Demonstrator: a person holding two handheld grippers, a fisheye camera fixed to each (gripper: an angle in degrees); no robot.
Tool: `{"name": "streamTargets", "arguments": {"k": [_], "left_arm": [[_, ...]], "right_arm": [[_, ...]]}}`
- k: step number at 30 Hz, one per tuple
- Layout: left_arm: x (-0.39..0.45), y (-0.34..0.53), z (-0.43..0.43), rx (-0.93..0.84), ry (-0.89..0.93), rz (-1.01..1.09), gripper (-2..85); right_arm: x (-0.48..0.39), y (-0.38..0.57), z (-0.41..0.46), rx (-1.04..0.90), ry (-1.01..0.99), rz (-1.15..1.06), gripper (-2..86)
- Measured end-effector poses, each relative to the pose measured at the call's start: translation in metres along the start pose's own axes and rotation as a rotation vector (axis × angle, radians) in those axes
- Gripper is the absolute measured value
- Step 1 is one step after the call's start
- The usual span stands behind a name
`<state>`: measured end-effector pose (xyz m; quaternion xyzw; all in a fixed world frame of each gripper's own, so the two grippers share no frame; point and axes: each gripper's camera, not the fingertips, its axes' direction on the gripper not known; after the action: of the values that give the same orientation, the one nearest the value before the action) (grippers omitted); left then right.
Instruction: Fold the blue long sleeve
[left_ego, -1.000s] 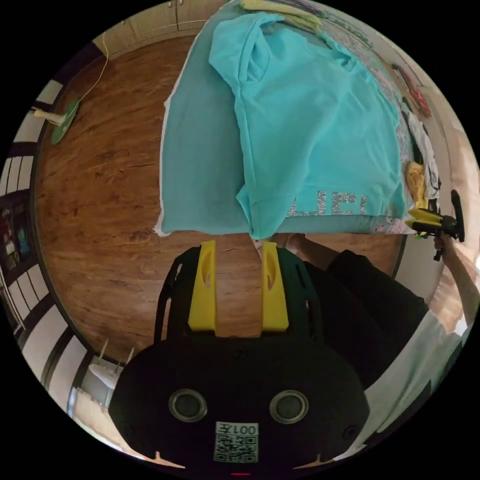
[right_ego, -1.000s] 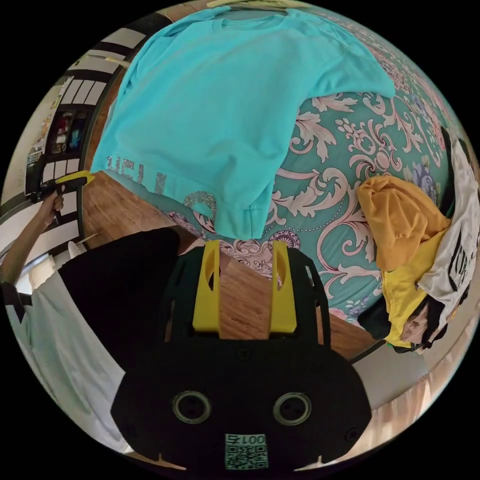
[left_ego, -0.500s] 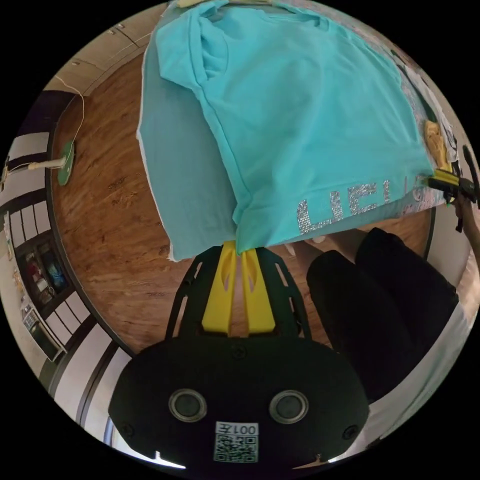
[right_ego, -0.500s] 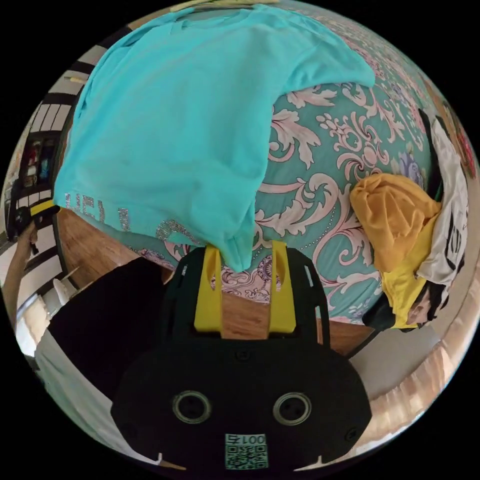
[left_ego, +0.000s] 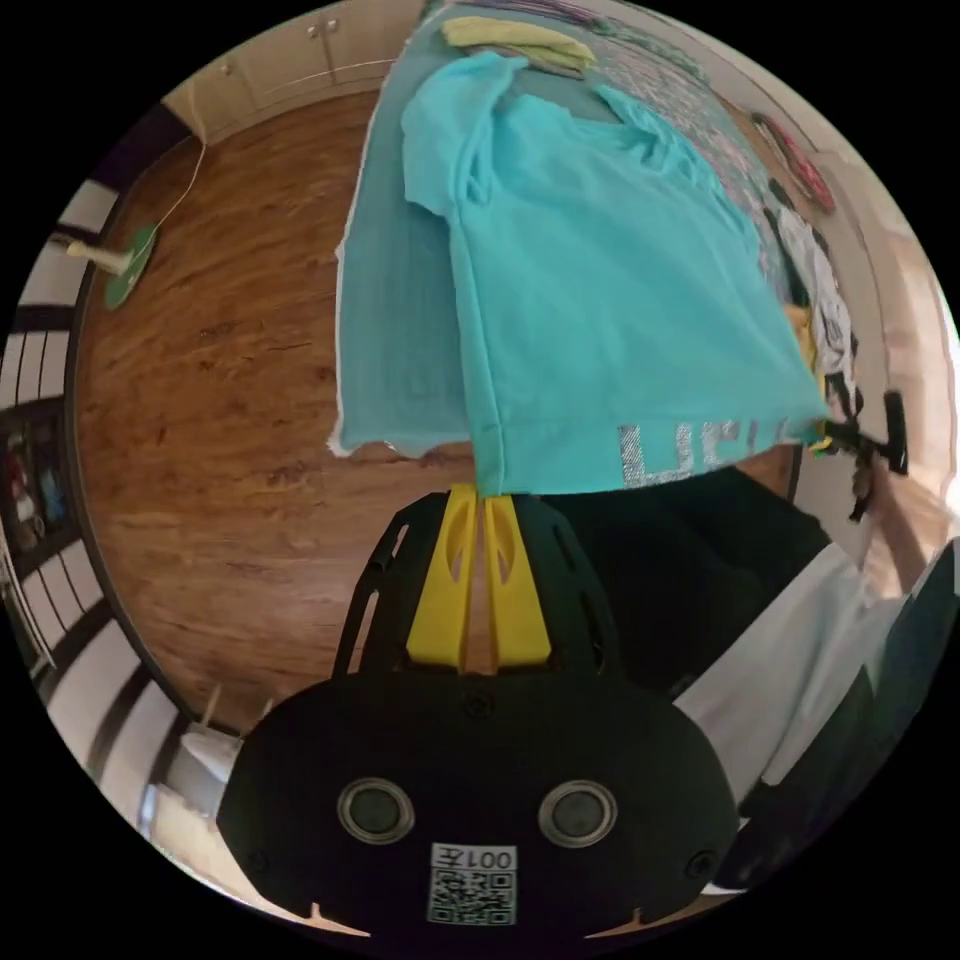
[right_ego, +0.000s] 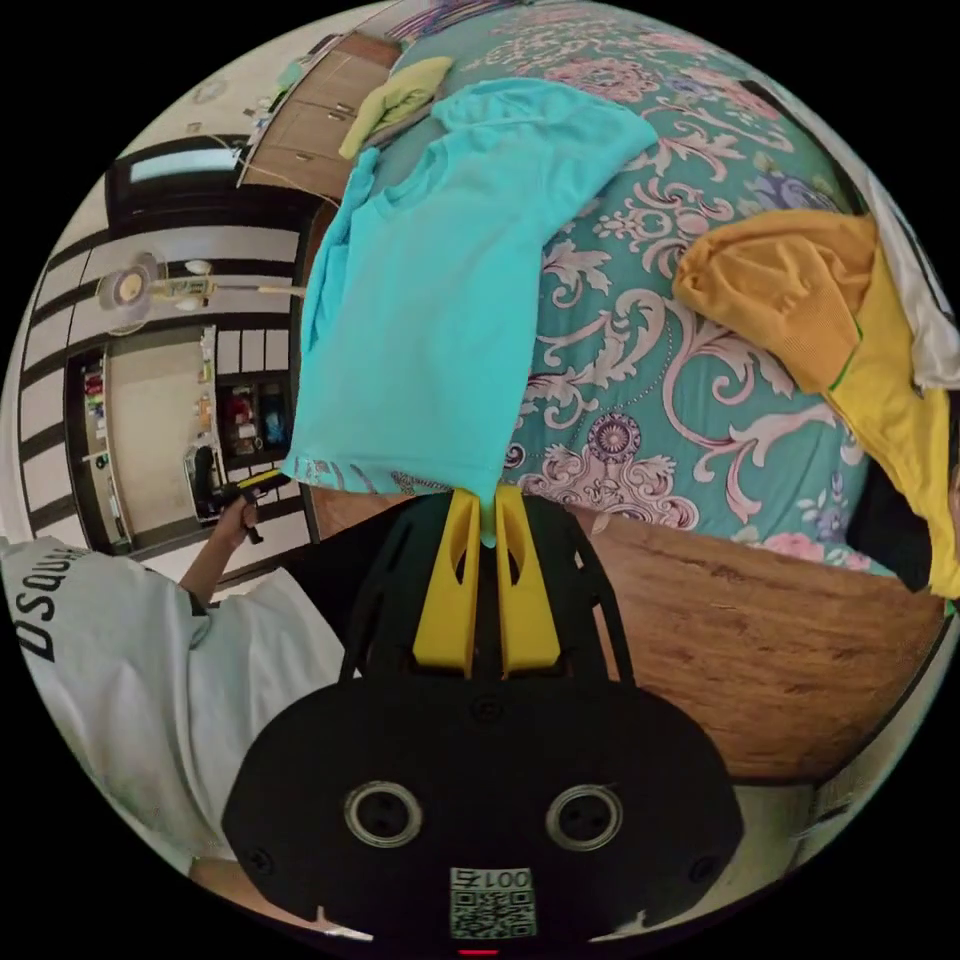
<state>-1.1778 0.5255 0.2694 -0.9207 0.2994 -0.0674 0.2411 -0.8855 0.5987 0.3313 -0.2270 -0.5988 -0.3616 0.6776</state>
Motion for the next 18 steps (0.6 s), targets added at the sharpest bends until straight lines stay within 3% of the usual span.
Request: {"name": "streamTargets", "arguments": {"k": [4,7,12,18], "left_arm": [[-0.007,-0.039,-0.044,0.206,0.134,-0.124,-1.0],[0.006,-0.114,-0.125,0.276,0.055,-0.095,-1.0],[0.072,-0.177,-0.339,0.564,-0.074,0.044,-1.0],[0.114,-0.124,-0.464,0.721,-0.071,0.238,-1.0]], "right_arm": [[-0.010,-0.039,-0.047,0.185,-0.121,0.080,1.8],[-0.064,-0.127,-0.141,0.398,-0.203,-0.059,1.6],[-0.264,-0.236,-0.343,0.613,0.054,-0.444,1.5],[-0.401,-0.210,-0.488,0.781,0.232,-0.671,1.6]]}}
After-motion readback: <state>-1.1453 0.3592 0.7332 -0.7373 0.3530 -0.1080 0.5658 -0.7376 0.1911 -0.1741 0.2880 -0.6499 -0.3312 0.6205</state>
